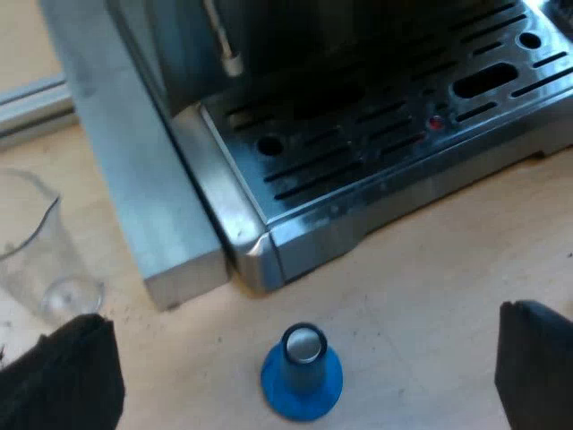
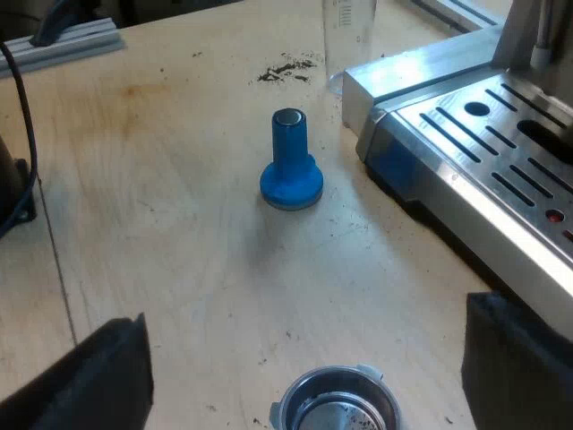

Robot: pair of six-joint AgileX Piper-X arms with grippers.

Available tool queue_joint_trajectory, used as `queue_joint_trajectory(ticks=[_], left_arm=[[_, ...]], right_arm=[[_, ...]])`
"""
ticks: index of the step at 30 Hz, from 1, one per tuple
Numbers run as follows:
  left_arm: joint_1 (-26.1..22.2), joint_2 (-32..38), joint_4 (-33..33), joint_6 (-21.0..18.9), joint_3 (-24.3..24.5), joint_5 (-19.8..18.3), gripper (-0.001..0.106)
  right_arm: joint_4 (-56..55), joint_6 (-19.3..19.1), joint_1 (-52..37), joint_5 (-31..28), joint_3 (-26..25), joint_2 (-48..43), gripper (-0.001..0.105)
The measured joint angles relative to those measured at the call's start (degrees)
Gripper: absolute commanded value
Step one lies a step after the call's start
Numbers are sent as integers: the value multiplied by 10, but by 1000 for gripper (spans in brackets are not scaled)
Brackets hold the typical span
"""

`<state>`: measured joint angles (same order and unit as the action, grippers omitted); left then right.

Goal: Grind coffee beans and then tamp

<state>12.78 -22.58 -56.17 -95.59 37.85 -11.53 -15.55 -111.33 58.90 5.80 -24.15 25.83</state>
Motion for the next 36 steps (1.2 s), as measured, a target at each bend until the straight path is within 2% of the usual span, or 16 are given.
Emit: queue_joint_trajectory(ticks=[6,9,16,21,27,36], left_arm=[[45,-74,29,1,2,1,85],[60,-115,32,1,2,26,85],[65,-224,42,1,2,52,85],[65,-313,60,1,2,60,85],[65,-408,75,1,2,60,85],[65,-499,108,1,2,60,83]], right_arm=[[69,53,15,-31,30,29,72],[97,59,15,-40,29,55,72],[156,63,15,-40,29,104,72],[159,98,15,-40,29,122,72],[159,100,15,-40,29,122,72],[159,101,15,-40,29,122,72]])
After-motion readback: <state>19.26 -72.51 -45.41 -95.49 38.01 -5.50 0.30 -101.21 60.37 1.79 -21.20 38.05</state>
